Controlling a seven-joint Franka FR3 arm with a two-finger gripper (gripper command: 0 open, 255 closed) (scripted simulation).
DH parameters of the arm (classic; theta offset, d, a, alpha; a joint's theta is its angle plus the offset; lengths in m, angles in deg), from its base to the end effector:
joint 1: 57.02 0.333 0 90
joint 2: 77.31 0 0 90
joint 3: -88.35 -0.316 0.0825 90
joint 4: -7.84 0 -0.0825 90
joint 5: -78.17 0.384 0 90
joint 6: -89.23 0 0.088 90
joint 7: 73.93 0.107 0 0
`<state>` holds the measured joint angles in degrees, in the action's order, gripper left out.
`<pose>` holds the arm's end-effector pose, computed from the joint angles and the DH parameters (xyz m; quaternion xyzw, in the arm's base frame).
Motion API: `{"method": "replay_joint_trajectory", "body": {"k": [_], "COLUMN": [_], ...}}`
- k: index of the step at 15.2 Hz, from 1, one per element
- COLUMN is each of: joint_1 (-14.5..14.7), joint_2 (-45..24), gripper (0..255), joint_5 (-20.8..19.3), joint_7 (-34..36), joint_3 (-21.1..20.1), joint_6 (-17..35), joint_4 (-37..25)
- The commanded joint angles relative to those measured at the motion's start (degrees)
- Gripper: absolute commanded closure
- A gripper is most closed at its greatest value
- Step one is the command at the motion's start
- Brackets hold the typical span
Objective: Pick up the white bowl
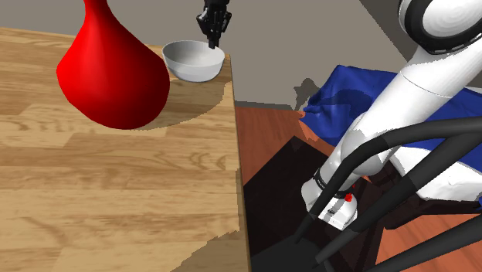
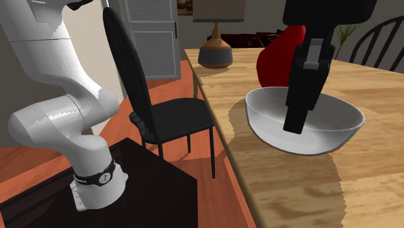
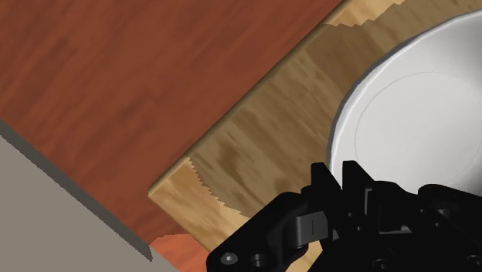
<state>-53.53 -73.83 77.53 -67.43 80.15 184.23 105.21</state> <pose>0.5306 0.1109 0.6041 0.9989 0.0456 0.0108 0.0083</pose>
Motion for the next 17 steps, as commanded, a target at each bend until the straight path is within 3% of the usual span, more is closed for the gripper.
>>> {"method": "replay_joint_trajectory", "body": {"k": [1, 17], "joint_1": [0.02, 0.21], "joint_2": [-0.16, -4.07], "gripper": [255, 255], "joint_5": [-0.01, -0.59], "joint_7": [0.01, 0.23], "joint_3": [-0.02, -0.27], "joint_6": [-0.83, -12.90], "joint_4": [-0.95, -16.89]}}
